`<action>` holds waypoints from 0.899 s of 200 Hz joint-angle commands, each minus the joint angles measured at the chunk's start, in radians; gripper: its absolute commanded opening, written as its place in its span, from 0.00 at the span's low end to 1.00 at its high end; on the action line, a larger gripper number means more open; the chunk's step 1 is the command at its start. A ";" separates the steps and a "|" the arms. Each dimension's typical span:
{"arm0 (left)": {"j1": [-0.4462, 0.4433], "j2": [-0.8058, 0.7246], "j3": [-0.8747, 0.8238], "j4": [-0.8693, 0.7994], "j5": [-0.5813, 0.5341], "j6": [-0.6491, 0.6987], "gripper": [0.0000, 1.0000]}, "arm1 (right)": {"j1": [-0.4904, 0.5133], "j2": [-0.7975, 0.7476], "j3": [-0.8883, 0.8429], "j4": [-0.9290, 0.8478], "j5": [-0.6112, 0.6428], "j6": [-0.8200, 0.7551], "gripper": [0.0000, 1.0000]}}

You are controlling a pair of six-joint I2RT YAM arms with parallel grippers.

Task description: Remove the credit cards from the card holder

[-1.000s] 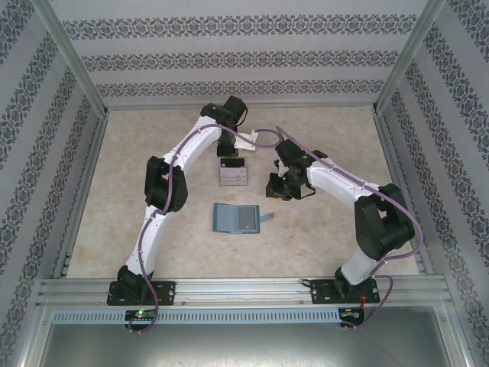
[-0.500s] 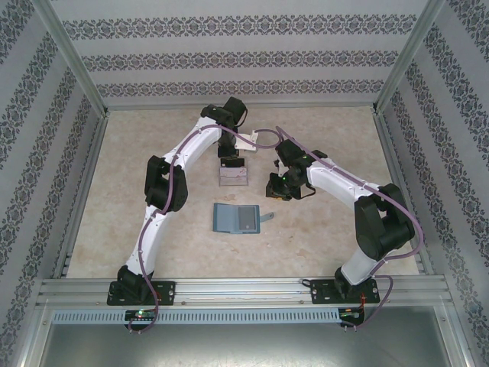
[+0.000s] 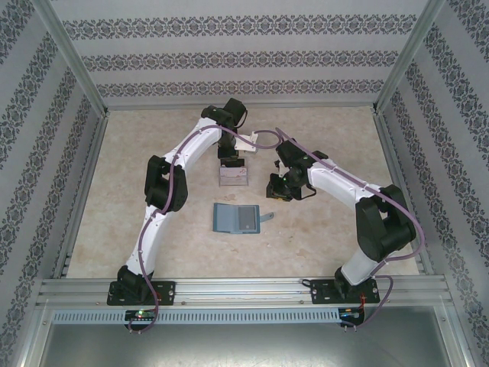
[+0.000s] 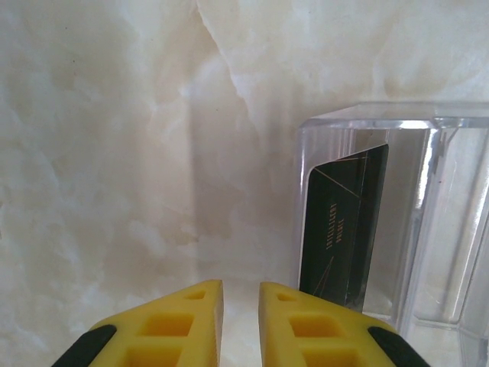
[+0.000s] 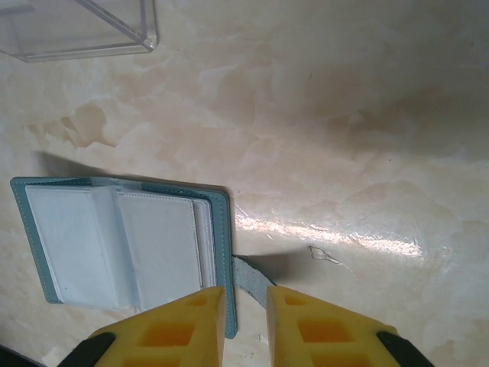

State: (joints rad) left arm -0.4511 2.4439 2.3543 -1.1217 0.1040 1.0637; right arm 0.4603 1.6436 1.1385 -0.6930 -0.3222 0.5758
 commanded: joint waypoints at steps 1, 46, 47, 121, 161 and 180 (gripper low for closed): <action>0.004 -0.018 -0.015 0.001 0.021 -0.016 0.20 | -0.001 -0.034 -0.010 -0.021 0.015 -0.008 0.23; 0.003 -0.096 -0.058 0.053 0.028 -0.067 0.21 | 0.000 -0.035 -0.011 -0.013 0.017 -0.004 0.23; 0.002 -0.097 -0.060 0.055 0.029 -0.069 0.21 | 0.000 -0.035 -0.011 -0.013 0.018 -0.004 0.23; 0.002 -0.331 -0.361 0.295 0.028 -0.383 0.22 | 0.002 0.005 0.015 -0.012 0.003 -0.021 0.23; 0.003 -0.412 -0.458 0.327 0.039 -0.647 0.22 | 0.010 0.026 0.025 -0.004 -0.006 -0.022 0.23; 0.003 -0.448 -0.501 0.341 0.044 -0.800 0.22 | 0.016 0.039 0.033 -0.005 -0.016 -0.024 0.23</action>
State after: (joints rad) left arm -0.4511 2.0521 1.9045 -0.8280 0.1272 0.5266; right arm 0.4625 1.6623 1.1397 -0.6922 -0.3229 0.5690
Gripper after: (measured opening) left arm 0.222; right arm 0.227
